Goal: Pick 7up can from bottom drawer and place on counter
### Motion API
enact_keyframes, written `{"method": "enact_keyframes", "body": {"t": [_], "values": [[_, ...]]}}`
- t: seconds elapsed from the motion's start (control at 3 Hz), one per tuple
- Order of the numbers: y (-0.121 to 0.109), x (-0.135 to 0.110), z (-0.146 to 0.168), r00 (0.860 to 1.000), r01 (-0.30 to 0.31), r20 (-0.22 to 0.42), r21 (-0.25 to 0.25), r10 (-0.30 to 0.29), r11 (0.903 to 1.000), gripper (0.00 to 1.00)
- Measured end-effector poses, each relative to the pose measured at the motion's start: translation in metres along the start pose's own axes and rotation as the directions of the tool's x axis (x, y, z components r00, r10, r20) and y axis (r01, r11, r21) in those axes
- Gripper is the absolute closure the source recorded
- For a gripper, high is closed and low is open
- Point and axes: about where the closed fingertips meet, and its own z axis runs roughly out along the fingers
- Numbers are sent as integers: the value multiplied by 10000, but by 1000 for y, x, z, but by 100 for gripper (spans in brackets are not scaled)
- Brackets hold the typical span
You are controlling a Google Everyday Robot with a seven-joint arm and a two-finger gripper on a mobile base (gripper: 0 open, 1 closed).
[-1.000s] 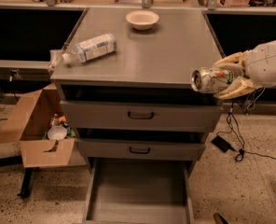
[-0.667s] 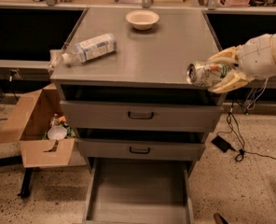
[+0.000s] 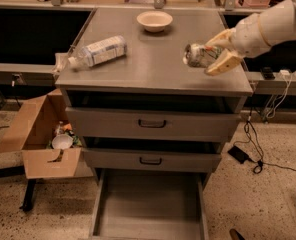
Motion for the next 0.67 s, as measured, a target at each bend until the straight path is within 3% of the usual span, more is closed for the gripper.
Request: {"method": "enact_keyframes", "body": {"t": [0.33, 0.67], "values": [[-36, -12, 25, 9974, -486, 528, -23, 487, 9988, 100], [-64, -16, 45, 9811, -1698, 1016, 427, 1648, 9845, 100]]}}
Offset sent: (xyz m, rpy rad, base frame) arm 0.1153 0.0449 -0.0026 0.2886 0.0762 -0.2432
